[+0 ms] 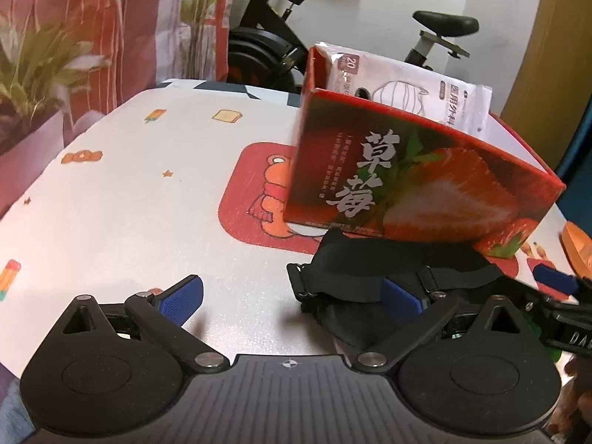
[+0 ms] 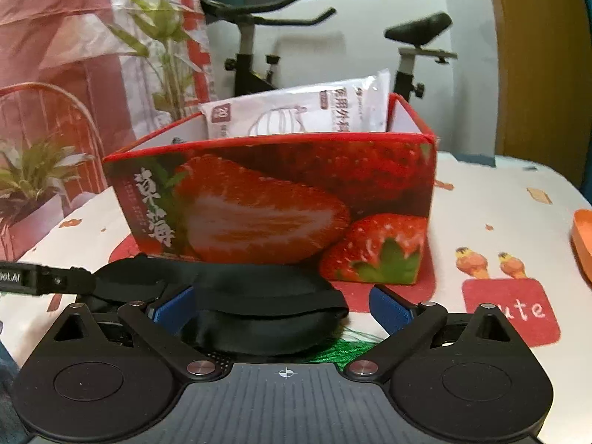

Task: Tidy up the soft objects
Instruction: 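Move both grippers down onto the black eye mask in front of the box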

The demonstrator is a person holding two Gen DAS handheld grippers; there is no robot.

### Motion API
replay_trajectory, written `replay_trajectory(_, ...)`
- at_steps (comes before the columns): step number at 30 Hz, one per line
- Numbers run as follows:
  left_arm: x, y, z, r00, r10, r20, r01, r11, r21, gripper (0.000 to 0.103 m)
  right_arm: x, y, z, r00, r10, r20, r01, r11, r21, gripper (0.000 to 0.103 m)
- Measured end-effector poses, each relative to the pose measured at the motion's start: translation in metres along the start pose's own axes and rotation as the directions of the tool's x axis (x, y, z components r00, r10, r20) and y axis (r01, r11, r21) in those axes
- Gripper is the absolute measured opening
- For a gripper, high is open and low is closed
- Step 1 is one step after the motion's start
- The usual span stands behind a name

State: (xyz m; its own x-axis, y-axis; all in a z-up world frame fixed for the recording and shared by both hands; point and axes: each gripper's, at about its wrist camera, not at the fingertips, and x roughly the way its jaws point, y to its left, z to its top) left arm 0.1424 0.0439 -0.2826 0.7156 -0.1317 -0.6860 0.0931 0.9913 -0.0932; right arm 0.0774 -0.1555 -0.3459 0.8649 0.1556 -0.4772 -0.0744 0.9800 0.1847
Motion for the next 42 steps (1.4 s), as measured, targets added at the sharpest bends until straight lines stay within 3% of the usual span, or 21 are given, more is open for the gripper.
replay_trajectory(3, 0.002, 0.005, -0.001, 1.000, -0.005, 0.004, 0.005, 1.000, -0.030, 0.099, 0.003, -0.003, -0.002, 1.000, 0.013, 0.029, -0.012, 1.000, -0.009, 0.086)
replay_trajectory(9, -0.001, 0.006, -0.004, 0.999, -0.023, 0.046, 0.025, 0.999, -0.037, 0.084, 0.019, -0.017, 0.002, 0.999, 0.003, 0.046, -0.005, 0.999, 0.051, 0.075)
replay_trajectory(14, 0.004, 0.006, -0.007, 0.999, -0.032, 0.033, 0.034, 0.999, -0.042, 0.081, 0.034, -0.026, -0.001, 1.000, -0.003, -0.007, 0.004, 0.995, 0.096, 0.069)
replay_trajectory(26, 0.013, 0.002, -0.009, 0.999, -0.043, 0.006, 0.043, 0.998, -0.042, 0.077, 0.041, -0.035, -0.006, 0.995, 0.093, -0.044, -0.087, 0.989, 0.121, 0.070)
replay_trajectory(42, 0.018, -0.003, -0.014, 0.989, -0.148, -0.023, 0.147, 0.987, -0.061, 0.074, 0.040, -0.051, -0.002, 0.975, 0.216, -0.058, -0.198, 0.953, 0.230, 0.078)
